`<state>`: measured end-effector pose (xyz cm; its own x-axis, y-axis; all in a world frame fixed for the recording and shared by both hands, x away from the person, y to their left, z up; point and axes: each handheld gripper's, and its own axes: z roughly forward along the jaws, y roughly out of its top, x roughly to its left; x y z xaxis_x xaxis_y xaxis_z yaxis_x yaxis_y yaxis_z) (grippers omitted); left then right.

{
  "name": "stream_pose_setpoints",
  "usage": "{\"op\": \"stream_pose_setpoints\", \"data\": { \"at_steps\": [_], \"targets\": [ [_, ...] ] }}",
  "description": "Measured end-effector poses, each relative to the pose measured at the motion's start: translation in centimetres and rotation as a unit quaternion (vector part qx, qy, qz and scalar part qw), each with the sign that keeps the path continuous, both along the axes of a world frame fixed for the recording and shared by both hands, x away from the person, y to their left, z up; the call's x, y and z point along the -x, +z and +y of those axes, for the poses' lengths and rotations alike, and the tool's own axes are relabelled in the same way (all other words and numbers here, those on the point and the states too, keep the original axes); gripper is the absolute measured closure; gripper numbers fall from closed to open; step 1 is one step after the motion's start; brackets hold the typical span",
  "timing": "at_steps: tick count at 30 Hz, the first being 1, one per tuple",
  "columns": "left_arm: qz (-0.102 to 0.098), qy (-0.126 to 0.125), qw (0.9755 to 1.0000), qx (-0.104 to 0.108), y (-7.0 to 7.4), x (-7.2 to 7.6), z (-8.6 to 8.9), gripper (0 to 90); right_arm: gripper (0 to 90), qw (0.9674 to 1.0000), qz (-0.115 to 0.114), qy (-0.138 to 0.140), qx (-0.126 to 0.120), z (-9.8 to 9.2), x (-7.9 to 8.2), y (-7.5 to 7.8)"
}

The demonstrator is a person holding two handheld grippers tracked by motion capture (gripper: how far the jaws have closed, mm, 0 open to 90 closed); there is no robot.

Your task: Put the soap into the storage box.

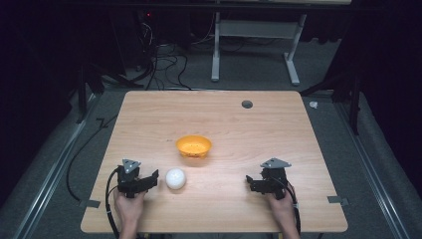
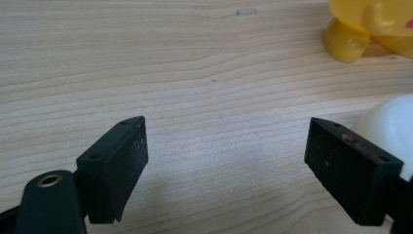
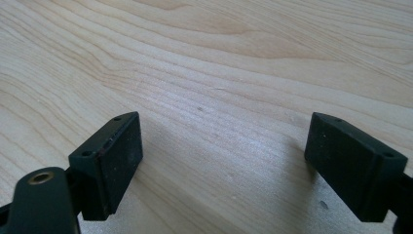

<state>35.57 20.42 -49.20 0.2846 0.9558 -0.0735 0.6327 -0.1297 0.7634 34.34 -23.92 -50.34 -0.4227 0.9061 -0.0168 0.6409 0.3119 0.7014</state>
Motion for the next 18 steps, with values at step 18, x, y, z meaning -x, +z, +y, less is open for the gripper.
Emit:
{"op": "stream_pose_setpoints", "data": {
  "at_steps": [18],
  "targets": [
    [-0.02, -0.044, 0.9974, 0.054, 2.3, 1.8, -1.0, 15.2, 14.7, 1.0, -0.001, -0.001, 0.0, 0.0, 0.0, 0.0]
  ]
}}
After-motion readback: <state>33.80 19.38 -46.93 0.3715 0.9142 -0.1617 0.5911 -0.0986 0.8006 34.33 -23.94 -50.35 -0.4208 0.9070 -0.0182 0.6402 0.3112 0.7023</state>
